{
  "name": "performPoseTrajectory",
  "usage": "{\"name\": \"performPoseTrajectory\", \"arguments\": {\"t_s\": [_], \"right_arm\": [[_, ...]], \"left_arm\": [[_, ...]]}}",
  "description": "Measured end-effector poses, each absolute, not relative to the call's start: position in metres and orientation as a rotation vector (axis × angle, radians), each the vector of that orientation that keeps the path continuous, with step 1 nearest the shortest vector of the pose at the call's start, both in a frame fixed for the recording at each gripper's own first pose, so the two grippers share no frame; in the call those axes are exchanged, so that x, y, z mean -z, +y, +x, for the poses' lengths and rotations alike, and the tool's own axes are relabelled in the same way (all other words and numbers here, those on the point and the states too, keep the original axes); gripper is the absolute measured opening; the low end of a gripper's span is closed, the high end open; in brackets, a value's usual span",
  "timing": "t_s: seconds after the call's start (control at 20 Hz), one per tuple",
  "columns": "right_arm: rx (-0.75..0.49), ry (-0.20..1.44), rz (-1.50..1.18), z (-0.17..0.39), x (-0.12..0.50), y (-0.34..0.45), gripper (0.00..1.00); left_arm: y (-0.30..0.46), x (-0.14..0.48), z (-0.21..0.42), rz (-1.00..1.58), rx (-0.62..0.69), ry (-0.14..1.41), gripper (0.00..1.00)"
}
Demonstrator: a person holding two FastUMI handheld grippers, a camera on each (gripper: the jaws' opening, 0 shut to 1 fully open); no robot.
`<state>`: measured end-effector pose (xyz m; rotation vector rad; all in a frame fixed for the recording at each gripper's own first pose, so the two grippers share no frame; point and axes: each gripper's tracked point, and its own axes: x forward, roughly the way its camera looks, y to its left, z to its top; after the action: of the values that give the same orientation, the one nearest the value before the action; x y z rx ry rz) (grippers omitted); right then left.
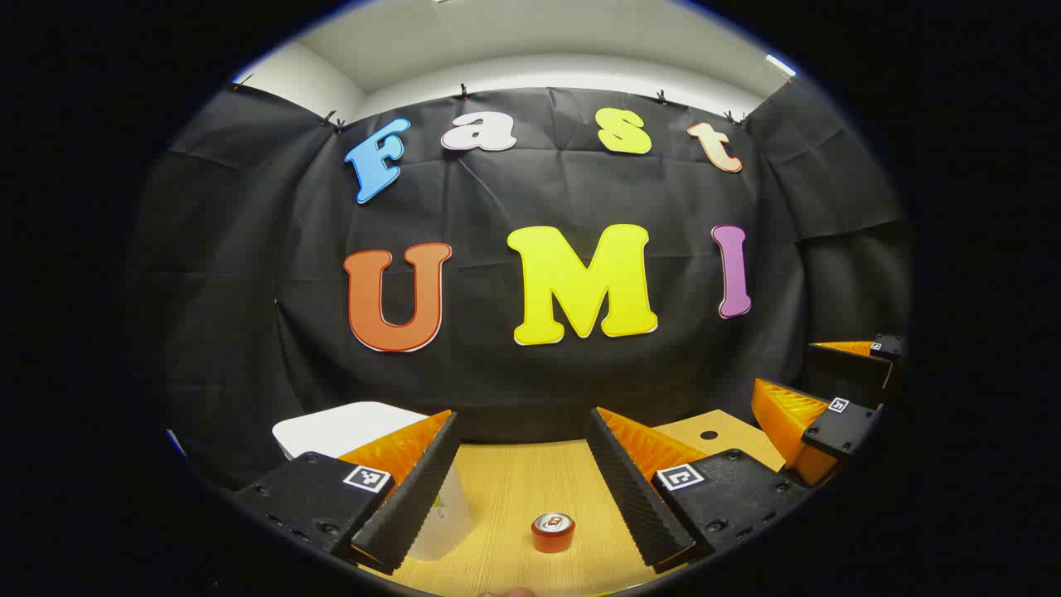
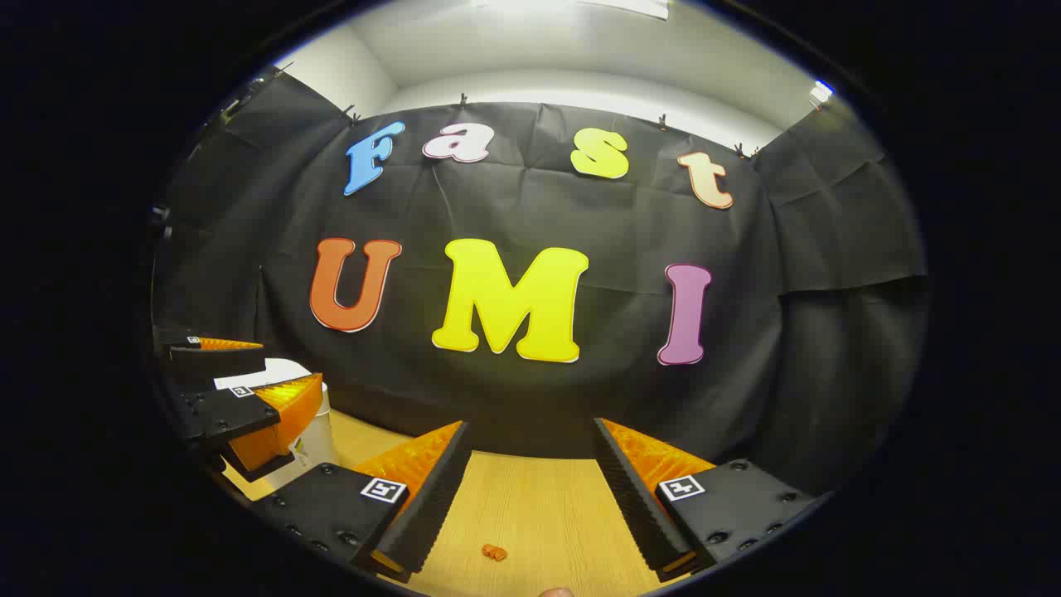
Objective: Press the lid of the desktop garbage bin to open it, pick up the crumpled paper on the desktop and throw it into the bin, then pick up the pop can on the desktop and drop it into the bin, and finally close the garbage bin lid.
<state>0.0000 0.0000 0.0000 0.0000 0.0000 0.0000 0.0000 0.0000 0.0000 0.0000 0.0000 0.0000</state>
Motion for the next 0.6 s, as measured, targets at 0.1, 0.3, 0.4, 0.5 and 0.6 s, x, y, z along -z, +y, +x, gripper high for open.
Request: {"name": "performPoseTrajectory", "arguments": {"t_s": [0.1, 0.3, 0.4, 0.5, 0.6], "right_arm": [[0.0, 0.002, -0.002, -0.0016, 0.0002, 0.0013, 0.94], [0.001, -0.005, -0.003, -0.0024, -0.0019, 0.0033, 0.94], [0.002, -0.008, -0.007, -0.0027, -0.0025, 0.004, 0.94], [0.002, -0.007, -0.009, -0.0026, -0.0019, 0.0043, 0.94], [0.003, -0.003, -0.006, -0.0021, -0.0009, 0.004, 0.94]], "left_arm": [[-0.0003, -0.0011, -0.0007, 0.002, 0.001, -0.007, 1.0], [-0.0006, 0.0003, -0.0009, -0.005, 0.011, -0.008, 1.0], [-0.0012, -0.0001, -0.0009, -0.007, 0.016, -0.009, 1.0], [0.0001, 0.0003, -0.0012, -0.008, 0.015, -0.01, 1.0], [-0.0005, 0.0003, -0.0012, -0.007, 0.016, -0.01, 1.0]]}}
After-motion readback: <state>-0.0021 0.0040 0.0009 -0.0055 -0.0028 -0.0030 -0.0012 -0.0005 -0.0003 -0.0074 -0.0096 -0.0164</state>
